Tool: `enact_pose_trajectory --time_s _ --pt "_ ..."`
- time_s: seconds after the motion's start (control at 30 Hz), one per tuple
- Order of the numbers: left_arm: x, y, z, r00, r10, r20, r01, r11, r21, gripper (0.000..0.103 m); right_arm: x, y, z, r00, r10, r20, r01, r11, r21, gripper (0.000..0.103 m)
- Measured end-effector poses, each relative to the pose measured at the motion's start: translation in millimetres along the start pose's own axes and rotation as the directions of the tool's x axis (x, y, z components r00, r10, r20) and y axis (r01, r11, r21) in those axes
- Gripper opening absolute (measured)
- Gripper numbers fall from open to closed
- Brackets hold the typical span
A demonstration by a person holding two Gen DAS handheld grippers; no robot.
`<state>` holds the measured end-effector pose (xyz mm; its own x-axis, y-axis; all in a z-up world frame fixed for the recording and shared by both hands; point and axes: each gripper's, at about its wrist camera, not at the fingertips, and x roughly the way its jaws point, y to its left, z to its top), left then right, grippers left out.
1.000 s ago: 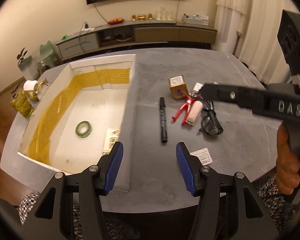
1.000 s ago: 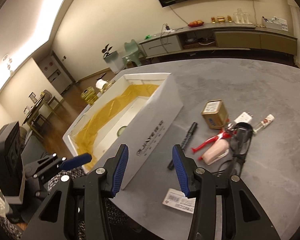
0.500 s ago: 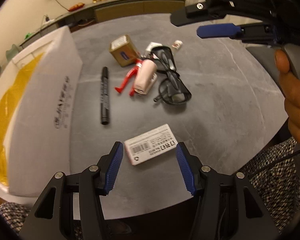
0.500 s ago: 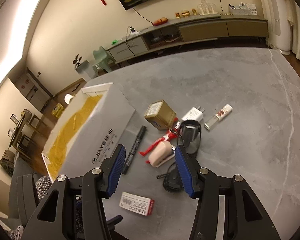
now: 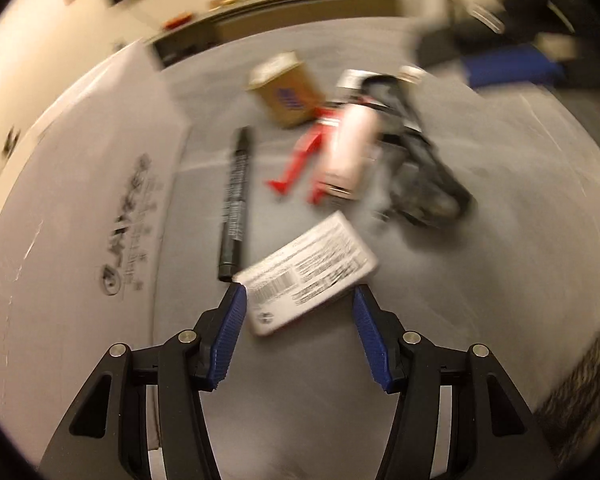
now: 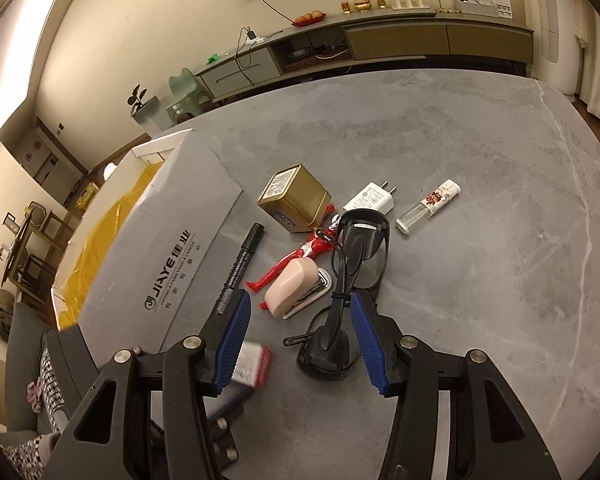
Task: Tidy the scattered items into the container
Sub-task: 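Grasp the staples box with the left tool while the right tool grasps the pink stapler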
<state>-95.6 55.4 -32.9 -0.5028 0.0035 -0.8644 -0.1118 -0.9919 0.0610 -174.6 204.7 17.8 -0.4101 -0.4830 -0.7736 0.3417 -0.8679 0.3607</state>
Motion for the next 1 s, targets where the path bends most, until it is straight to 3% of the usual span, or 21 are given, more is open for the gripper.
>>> enact_pose_trajectory --time_s 0.13,0.2,0.37,0.4,0.5,0.67,0.8,1.0 --pt "-7 31 1 0.998 -0.060 0.028 0.063 0.989 -0.135 0.058 18 -4 2 0.994 0.109 -0.033 -0.107 0.993 0.060 0.054" --pt "-9 41 0 0.997 -0.069 0.036 0.074 0.985 -0.158 0.058 31 -5 2 0.985 0.158 -0.062 -0.152 0.984 0.096 0.054" --pt "-3 52 -7 0.984 -0.175 0.022 0.176 0.966 -0.192 0.058 71 -7 -3 0.972 0.192 -0.137 -0.169 0.973 0.159 0.054" --pt "-3 48 -8 0.981 -0.191 0.026 0.193 0.967 -0.170 0.058 78 -10 -4 0.969 0.195 -0.149 -0.168 0.970 0.175 0.048" --pt "-6 35 -11 0.973 -0.230 0.018 0.231 0.968 -0.097 0.058 85 -22 -3 0.979 0.133 -0.156 -0.103 0.977 0.184 0.043" --pt "-19 22 -12 0.980 -0.187 0.062 0.188 0.982 -0.001 0.058 68 -38 2 0.993 -0.020 -0.112 0.040 0.984 0.175 0.050" --pt "-10 28 -2 0.981 -0.185 0.062 0.188 0.981 -0.038 0.058 70 -28 5 0.994 0.036 -0.102 -0.017 0.984 0.175 0.050" --pt "-3 20 0 0.977 -0.207 0.049 0.208 0.978 -0.014 0.058 88 -15 5 0.992 -0.065 -0.111 0.075 0.993 0.086 0.047"
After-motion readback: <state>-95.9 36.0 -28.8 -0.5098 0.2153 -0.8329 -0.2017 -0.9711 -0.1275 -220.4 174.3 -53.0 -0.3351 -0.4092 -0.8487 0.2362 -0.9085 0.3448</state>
